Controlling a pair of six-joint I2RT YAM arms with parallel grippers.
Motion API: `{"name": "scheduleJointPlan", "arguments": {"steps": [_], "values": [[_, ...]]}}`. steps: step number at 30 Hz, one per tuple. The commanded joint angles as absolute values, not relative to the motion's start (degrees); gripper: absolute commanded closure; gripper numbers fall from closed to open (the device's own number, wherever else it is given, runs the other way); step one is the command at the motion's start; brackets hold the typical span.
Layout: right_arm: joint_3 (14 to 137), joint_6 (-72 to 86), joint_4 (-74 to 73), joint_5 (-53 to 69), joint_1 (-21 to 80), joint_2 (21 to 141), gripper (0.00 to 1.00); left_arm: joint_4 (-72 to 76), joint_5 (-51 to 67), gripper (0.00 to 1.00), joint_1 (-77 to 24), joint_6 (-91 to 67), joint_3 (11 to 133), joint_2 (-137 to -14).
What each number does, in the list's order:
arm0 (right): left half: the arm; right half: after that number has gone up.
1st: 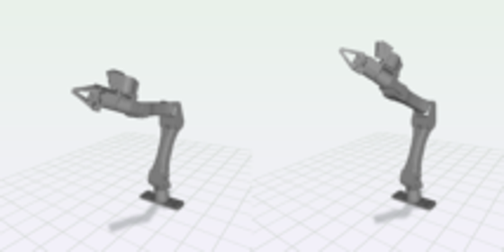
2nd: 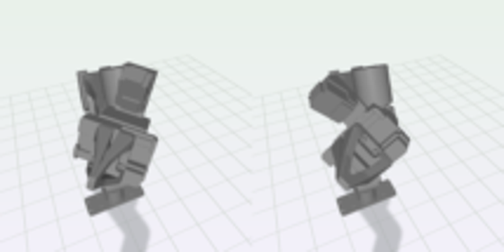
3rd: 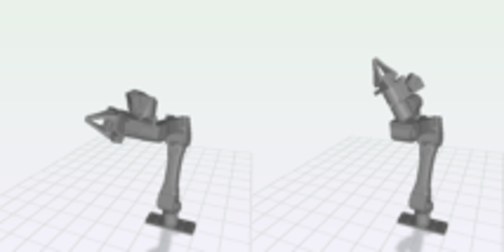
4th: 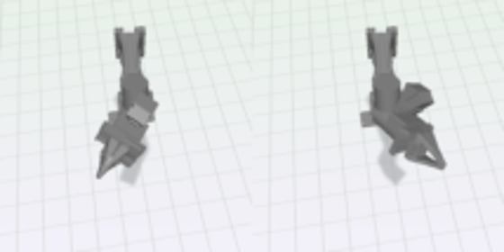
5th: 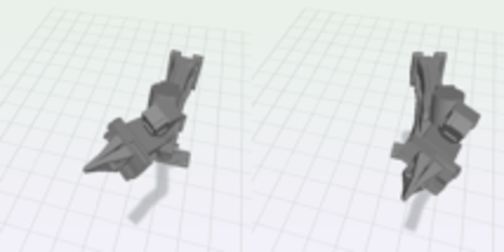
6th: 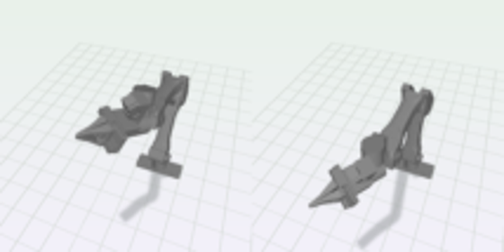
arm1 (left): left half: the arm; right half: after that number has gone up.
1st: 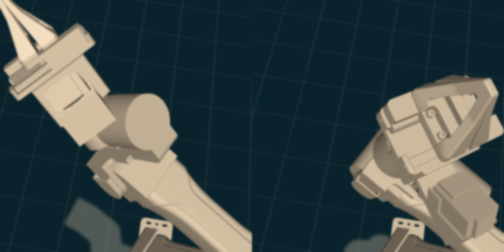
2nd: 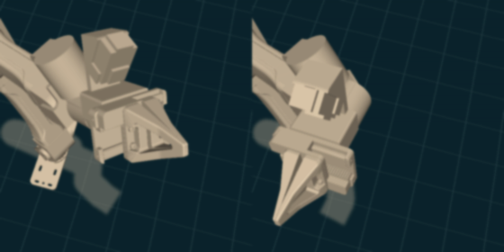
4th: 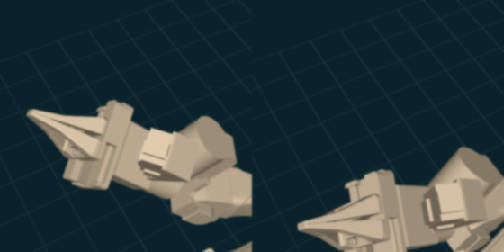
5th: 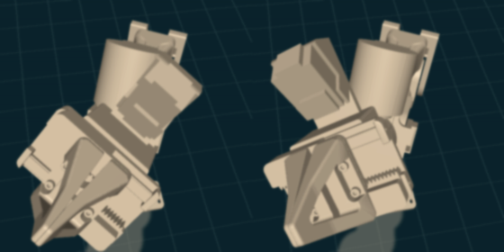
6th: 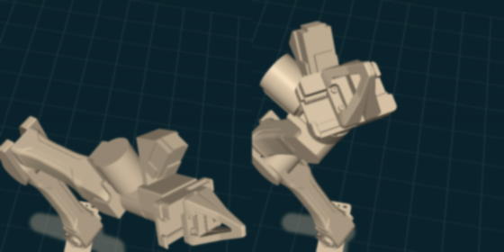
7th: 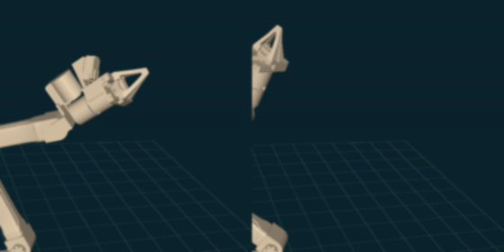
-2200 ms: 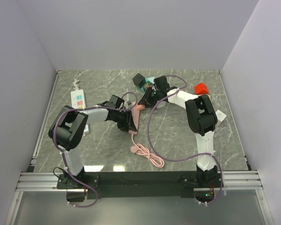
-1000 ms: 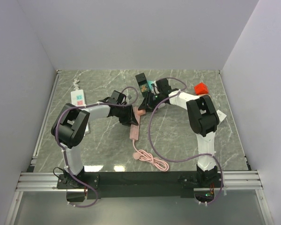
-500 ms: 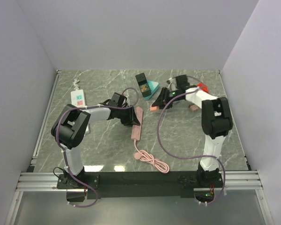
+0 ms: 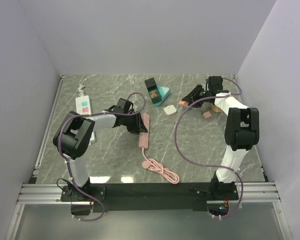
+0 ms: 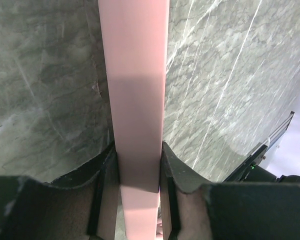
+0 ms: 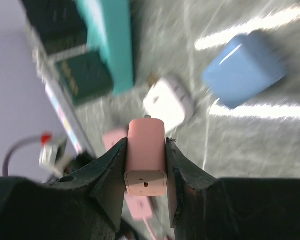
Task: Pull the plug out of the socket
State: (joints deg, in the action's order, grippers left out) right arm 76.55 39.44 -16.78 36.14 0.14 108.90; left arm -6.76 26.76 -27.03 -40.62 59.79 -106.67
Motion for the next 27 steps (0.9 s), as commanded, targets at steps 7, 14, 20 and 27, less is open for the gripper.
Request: {"name": "scheduleJointPlan", "arguments": {"steps": [7,14,20,27], "values": [[84.72,48.43,-13.00,21.72,-0.17,116.62,0.61,-11.42,24.34,0.99,-26.72,-38.15,61.52,-104.77],[85.52,48.25,-16.43,17.32,-2.28,114.62,0.17,-11.16,24.70,0.99,-26.72,-38.32,61.00,-103.36],[82.36,44.39,-17.66,15.29,-2.55,103.90,0.14,-11.34,25.22,0.99,-26.63,-38.41,62.14,-104.24],[77.17,42.10,-19.33,17.84,-2.46,94.84,0.14,-5.28,31.28,0.99,-27.51,-42.36,64.68,-108.36]]}}
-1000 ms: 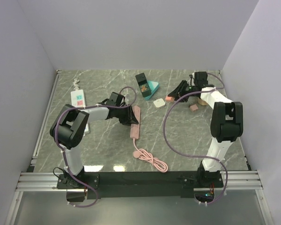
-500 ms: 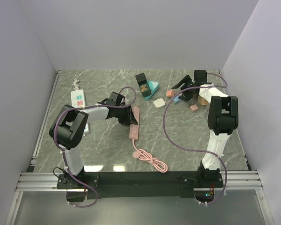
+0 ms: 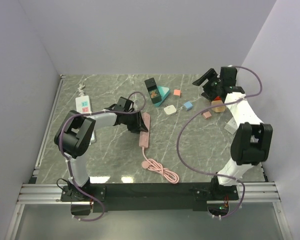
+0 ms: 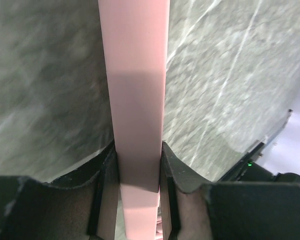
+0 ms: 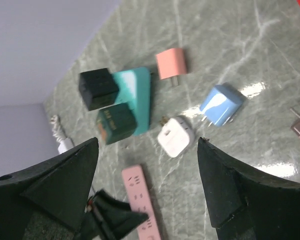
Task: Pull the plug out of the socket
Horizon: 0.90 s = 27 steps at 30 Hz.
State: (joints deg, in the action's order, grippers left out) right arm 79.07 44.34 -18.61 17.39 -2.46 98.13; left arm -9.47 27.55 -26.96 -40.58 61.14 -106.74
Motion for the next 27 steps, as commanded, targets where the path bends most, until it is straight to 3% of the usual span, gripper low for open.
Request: {"name": "scheduleJointPlan", "arguments": {"steps": [1,11,21,24,25,27], "values": [[76.65,41.75,-19.42,17.93,-2.46,93.53,0.14,-4.66,32.59,0.99,-28.47,-42.80,65.56,-109.94],[71.55,39.64,-20.39,18.28,-2.55,87.81,0.14,-2.73,39.02,0.99,-37.44,-49.04,90.50,-126.46],[69.70,38.06,-19.86,19.07,-2.55,84.99,0.11,9.14,41.40,0.95,-38.76,-60.73,97.65,-135.97],[69.52,37.88,-18.99,19.60,-2.55,84.29,0.11,9.75,40.61,0.88,-38.85,-59.33,95.19,-133.52],[69.43,38.05,-18.81,19.69,-2.55,84.03,0.11,9.15,40.00,0.76,-38.76,-57.85,93.71,-131.50],[69.61,38.32,-18.63,20.21,-2.46,84.11,0.09,7.57,40.08,0.63,-38.85,-56.08,93.08,-129.47]]}}
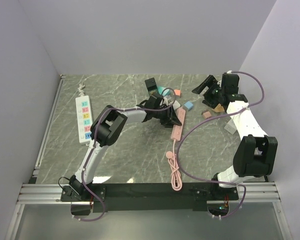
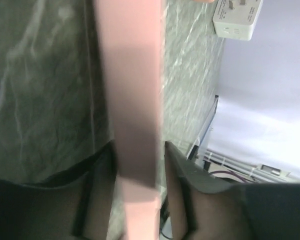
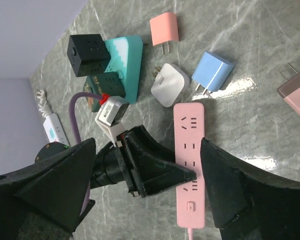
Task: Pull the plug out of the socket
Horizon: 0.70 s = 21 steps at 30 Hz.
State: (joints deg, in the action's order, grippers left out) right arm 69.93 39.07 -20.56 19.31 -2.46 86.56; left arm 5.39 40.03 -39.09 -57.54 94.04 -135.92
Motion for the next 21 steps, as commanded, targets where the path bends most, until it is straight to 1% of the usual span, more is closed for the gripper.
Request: {"name": "scheduleJointPlan", "arguments": {"steps": [1,3,4,7,9,10,15,17,21], "values": [[69.78,38.41,-18.46,20.39,-2.46,84.11,0.08,5.12,39.90,0.51,-38.85,-54.33,92.82,-129.03],[70.22,38.15,-18.37,20.57,-2.46,84.37,0.07,3.70,39.73,0.42,-38.85,-52.74,91.76,-127.19],[70.83,37.88,-18.28,20.48,-2.46,84.46,0.06,3.52,39.29,0.31,-38.85,-51.69,89.58,-126.31],[72.85,37.18,-19.07,20.39,-2.46,85.51,0.06,3.69,38.85,0.08,-38.76,-50.37,85.10,-122.00],[74.26,36.83,-19.60,20.56,-2.55,86.30,0.06,3.43,38.50,0.02,-38.85,-49.31,83.33,-118.24],[74.88,36.65,-19.77,20.65,-2.46,86.66,0.06,3.17,38.15,0.00,-38.85,-48.87,81.67,-116.73],[80.58,33.85,-22.76,21.27,-0.44,91.47,0.05,3.43,34.64,0.01,-37.89,-47.81,76.56,-105.76],[83.13,32.88,-25.29,22.06,-0.26,93.77,0.05,3.87,34.02,0.01,-36.92,-48.16,74.19,-103.20],[91.64,28.32,-29.26,20.31,6.05,100.70,0.05,4.57,30.42,0.01,-32.10,-49.74,69.18,-95.13]]}}
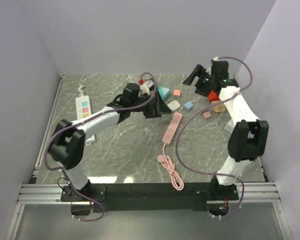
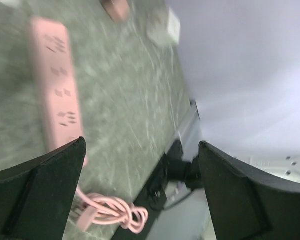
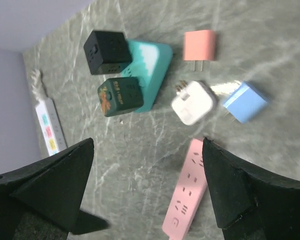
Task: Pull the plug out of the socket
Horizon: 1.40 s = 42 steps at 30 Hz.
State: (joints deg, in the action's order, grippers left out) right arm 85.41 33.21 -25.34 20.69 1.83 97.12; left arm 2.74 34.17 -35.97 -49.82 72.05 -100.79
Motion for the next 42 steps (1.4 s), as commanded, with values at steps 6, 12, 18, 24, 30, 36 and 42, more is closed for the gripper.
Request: {"name": "scheduleJointPlan", "arguments": {"steps": [6,12,18,24,30,36,42], "values": [[106.66,19.89,-38.13,14.08,14.14,111.61,0.05,0.71,22.16,0.01,-23.23,-50.89,61.62,-86.07],[115.56,16.00,-40.61,1.69,22.75,119.35,0.02,0.18,21.53,0.01,-16.71,-50.62,55.91,-81.13],[122.86,15.30,-41.49,-9.30,27.33,127.17,0.00,0.18,21.71,0.01,-15.03,-50.98,51.34,-78.76],[127.24,12.92,-40.34,-20.30,30.58,133.58,0.00,-1.49,21.53,0.01,-14.15,-50.28,49.75,-77.17],[129.90,10.03,-39.03,-17.58,31.02,137.55,0.00,-2.72,21.71,0.01,-12.66,-49.31,48.87,-75.94],[131.13,9.93,-39.64,-16.35,31.29,140.01,0.12,-2.90,22.41,0.01,-11.60,-48.78,47.99,-76.11],[130.69,9.49,-39.64,-11.78,31.29,140.19,0.70,-1.94,22.94,0.01,-11.08,-48.69,46.58,-76.90]]}}
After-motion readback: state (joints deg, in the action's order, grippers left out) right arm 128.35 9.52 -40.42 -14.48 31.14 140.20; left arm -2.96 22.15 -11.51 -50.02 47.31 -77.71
